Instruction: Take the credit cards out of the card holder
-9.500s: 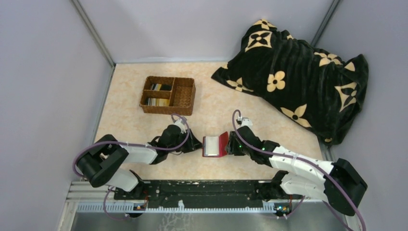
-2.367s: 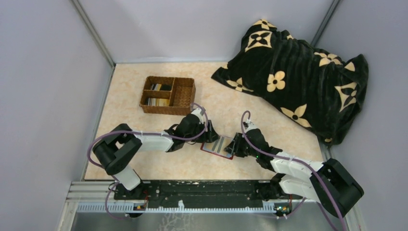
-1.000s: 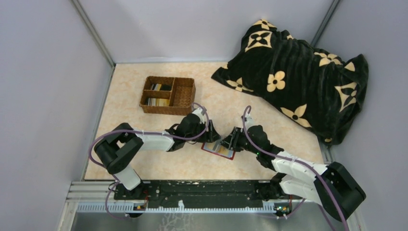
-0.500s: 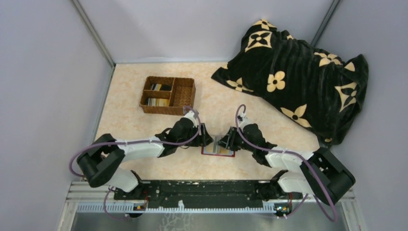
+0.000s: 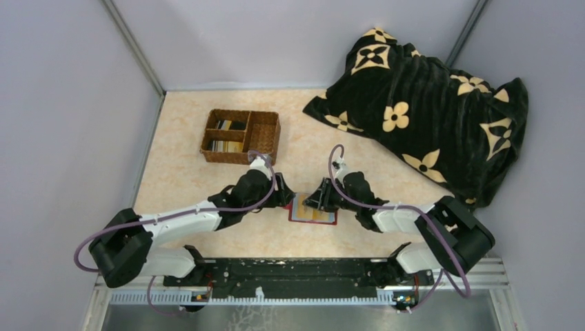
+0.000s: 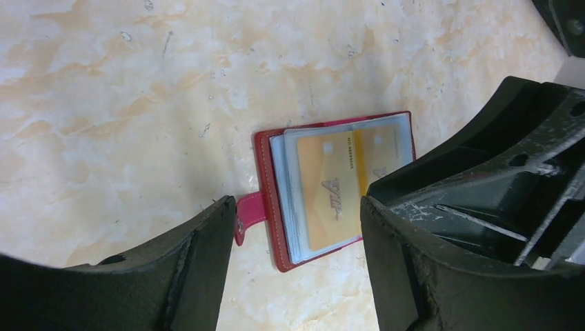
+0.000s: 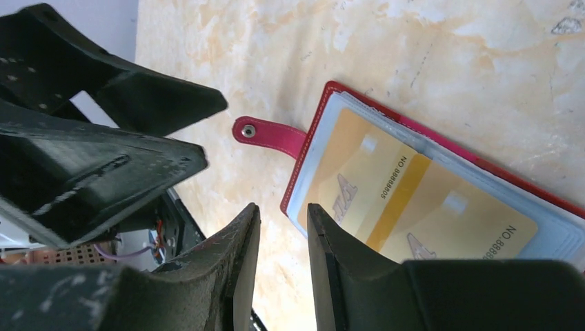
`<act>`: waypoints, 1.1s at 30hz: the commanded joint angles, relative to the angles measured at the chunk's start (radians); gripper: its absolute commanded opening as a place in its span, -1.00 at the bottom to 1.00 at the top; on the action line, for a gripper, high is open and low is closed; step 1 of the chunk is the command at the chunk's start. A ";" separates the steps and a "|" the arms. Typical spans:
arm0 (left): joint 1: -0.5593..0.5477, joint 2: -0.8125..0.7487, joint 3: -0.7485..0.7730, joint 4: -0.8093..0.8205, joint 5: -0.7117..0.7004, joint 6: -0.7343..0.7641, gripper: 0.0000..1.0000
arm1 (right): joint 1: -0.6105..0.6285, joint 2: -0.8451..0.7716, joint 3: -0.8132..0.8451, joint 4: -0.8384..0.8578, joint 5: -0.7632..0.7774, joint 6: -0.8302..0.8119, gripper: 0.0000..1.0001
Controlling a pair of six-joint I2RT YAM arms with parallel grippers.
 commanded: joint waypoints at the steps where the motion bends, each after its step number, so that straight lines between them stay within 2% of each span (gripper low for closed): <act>1: 0.002 -0.062 -0.017 -0.022 -0.041 0.014 0.45 | -0.005 0.024 0.015 0.106 -0.033 -0.007 -0.35; 6: 0.002 -0.058 -0.024 0.047 0.011 0.035 0.45 | -0.006 -0.104 0.034 -0.038 0.042 -0.045 -0.35; 10: 0.004 0.008 -0.008 0.156 0.141 0.017 0.41 | -0.008 -0.143 0.048 -0.162 0.085 -0.081 -0.34; 14: 0.004 0.083 0.002 0.287 0.257 -0.016 0.37 | -0.008 -0.086 0.002 -0.126 0.070 -0.067 -0.34; 17: 0.003 0.144 0.035 0.314 0.315 -0.025 0.36 | -0.007 -0.025 -0.040 -0.080 0.061 -0.045 -0.34; 23: 0.005 0.210 0.051 0.351 0.348 -0.042 0.36 | -0.008 0.044 -0.077 -0.074 0.061 -0.036 -0.33; 33: 0.007 0.205 0.053 0.325 0.324 -0.038 0.35 | -0.007 0.028 -0.055 -0.119 0.078 -0.048 -0.31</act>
